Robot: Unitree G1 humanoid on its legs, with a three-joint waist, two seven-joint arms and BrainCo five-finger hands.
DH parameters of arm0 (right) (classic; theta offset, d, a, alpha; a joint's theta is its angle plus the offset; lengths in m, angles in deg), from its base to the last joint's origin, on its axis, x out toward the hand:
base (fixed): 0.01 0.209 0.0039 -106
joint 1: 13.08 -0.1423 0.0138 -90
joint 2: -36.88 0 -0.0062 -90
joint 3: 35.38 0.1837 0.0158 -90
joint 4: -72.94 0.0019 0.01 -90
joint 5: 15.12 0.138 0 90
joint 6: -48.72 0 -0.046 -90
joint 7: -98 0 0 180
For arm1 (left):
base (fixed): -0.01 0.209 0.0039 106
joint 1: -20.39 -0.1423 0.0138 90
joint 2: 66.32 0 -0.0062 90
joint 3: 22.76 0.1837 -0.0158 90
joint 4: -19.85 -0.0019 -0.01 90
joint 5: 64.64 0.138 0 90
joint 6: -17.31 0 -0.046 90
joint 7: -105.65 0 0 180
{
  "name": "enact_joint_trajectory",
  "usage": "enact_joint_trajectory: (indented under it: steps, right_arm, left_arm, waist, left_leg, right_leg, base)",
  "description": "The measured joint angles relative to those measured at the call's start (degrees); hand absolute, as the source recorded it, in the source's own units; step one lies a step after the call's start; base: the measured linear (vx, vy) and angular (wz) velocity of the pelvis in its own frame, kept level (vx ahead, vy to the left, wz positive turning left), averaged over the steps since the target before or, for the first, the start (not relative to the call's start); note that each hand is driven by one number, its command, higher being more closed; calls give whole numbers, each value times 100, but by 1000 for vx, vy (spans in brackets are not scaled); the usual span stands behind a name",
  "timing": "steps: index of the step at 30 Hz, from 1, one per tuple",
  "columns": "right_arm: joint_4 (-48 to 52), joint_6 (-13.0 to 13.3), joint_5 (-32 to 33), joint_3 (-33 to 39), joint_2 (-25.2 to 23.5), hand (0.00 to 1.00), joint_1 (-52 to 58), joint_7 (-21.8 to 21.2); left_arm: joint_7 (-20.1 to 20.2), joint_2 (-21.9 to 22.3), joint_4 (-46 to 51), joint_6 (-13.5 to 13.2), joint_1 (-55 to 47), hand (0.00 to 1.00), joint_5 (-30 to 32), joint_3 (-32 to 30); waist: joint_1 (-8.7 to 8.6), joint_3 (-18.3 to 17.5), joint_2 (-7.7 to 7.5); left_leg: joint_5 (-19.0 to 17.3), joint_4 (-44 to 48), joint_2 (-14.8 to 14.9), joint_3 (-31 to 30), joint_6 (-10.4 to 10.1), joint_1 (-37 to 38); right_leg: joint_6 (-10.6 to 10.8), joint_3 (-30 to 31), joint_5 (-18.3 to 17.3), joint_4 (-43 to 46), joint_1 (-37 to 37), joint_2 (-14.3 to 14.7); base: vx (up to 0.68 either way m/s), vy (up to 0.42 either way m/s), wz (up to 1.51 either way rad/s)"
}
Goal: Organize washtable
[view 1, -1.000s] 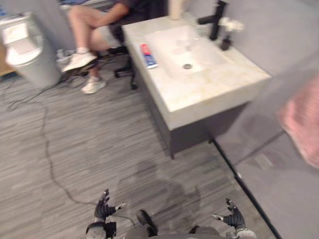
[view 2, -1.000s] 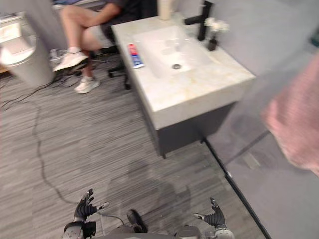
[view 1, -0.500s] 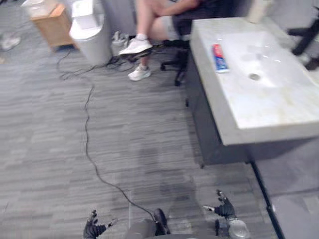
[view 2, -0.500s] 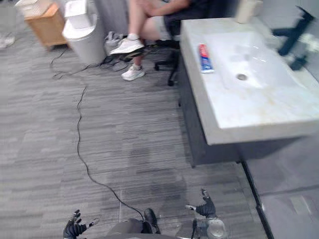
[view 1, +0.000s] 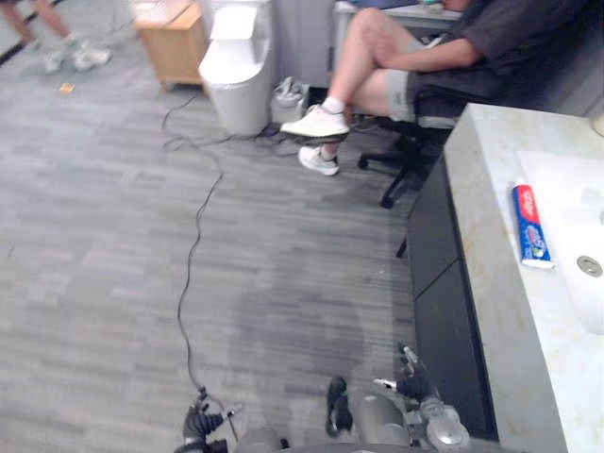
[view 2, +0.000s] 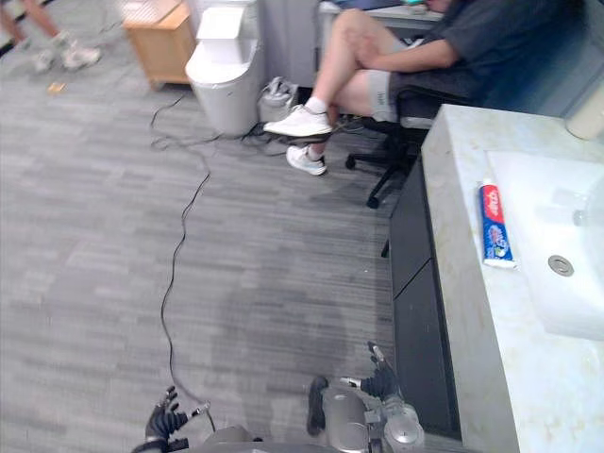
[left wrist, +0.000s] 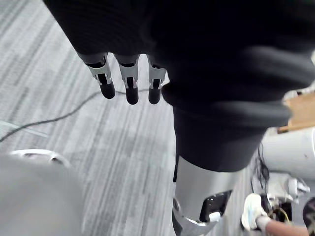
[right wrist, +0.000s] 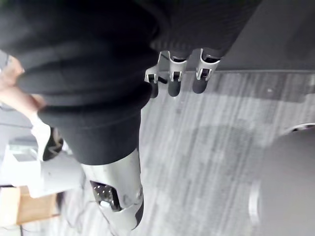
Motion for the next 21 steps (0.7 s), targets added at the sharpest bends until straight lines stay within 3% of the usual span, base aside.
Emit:
enact_joint_trajectory:
  steps: [1,4,6,8,10,11,12,13,14,15,16,17,19,21]
  right_arm:
    - [-13,-30,1,-4,-84,0,27,-2]
    - [47,-41,-6,16,-157,0,160,-3]
    - [65,-80,-6,107,-97,0,235,5]
    - [138,-83,-7,159,-66,0,322,2]
    - [155,-83,-21,135,-18,0,438,-6]
    - [156,-93,-23,119,-28,0,492,-10]
    - [160,-91,-34,39,-81,0,526,-20]
    - [175,-93,-88,-103,-193,0,533,-32]
    - [192,-93,-144,-135,-251,0,526,-42]
    - [244,-93,-203,-133,-340,0,497,-47]
    - [253,-84,-223,-117,-346,0,430,-46]
    - [233,-83,-230,-108,-334,0,381,-46]
    - [71,-76,-236,-88,-301,0,143,-45]
    - [-255,-76,-239,-88,-262,0,-162,-56]
  left_arm:
    - [3,-17,138,-13,88,0,-1,3]
    - [105,-54,427,-71,99,0,-7,15]
    - [107,-54,449,-74,90,0,-6,97]
    - [103,-28,553,-75,60,0,-13,211]
    - [78,13,754,-101,-161,0,-57,336]
    - [83,43,772,-98,-196,0,-58,380]
    - [64,17,821,-98,-197,0,-58,374]
    - [63,-129,853,-97,-178,0,-52,374]
    - [65,-193,867,-96,-145,0,-50,375]
    - [66,-283,881,-94,-77,0,-46,386]
    - [69,-303,873,-77,5,0,-44,393]
    - [68,-307,873,-82,41,0,-32,396]
    - [75,-397,848,-92,126,0,52,403]
    - [68,-590,646,-86,285,0,81,376]
  waist:
    - [17,62,-155]
    - [158,85,-327]
    - [206,72,-366]
    - [328,57,-389]
    - [421,-36,-289]
    - [483,-168,-302]
    - [499,-272,-424]
    - [486,-364,-595]
    - [469,-429,-700]
    - [438,-464,-804]
    - [391,-459,-812]
    - [382,-455,-800]
    - [286,-431,-706]
    - [299,-420,-625]
  left_leg:
    - [-227,-179,53,5,40,-102]
    - [-437,-1151,49,-196,13,-594]
    - [-404,-2119,-250,-680,-43,-959]
    - [-198,-3044,-548,-1271,-311,-1267]
    - [136,-3643,-512,-1654,-649,-1348]
    - [399,-3344,-526,-1554,-616,-1364]
    - [475,-3130,-559,-1361,-436,-1336]
    - [192,-2979,-595,-997,-193,-1240]
    - [132,-2974,-588,-827,-93,-1149]
    - [16,-3058,-529,-453,78,-819]
    - [-37,-3270,-518,-166,161,-366]
    - [-37,-3438,-524,-3,162,-137]
    - [-37,-3989,-529,550,161,588]
    - [-69,-4338,-483,1198,106,973]
  right_leg:
    - [51,261,-124,-165,357,-30]
    - [178,882,-490,-323,884,-114]
    - [352,1215,-725,-317,1073,-293]
    - [551,1613,-959,-331,1214,-501]
    - [846,2187,-1380,-292,1354,-570]
    - [931,2451,-1486,-222,1381,-661]
    - [965,2566,-1493,-102,1348,-800]
    - [1027,2632,-1421,351,1087,-964]
    - [1105,2637,-1307,666,906,-1003]
    - [1364,2568,-1020,1341,579,-1056]
    - [1459,2140,-990,2022,296,-1192]
    - [1409,1804,-1015,2298,160,-1277]
    - [1153,412,-1154,2664,-205,-1580]
    - [991,-974,-1216,2251,-550,-1655]
  base:
    - [671,-13,-83]
    - [509,80,-87]
    - [442,238,-88]
    - [459,334,-106]
    - [527,488,-148]
    - [525,488,-155]
    - [540,495,-142]
    - [508,459,-119]
    - [590,508,-130]
    - [550,437,-131]
    - [426,317,-128]
    - [352,270,-121]
    - [256,205,-118]
    - [276,184,-140]
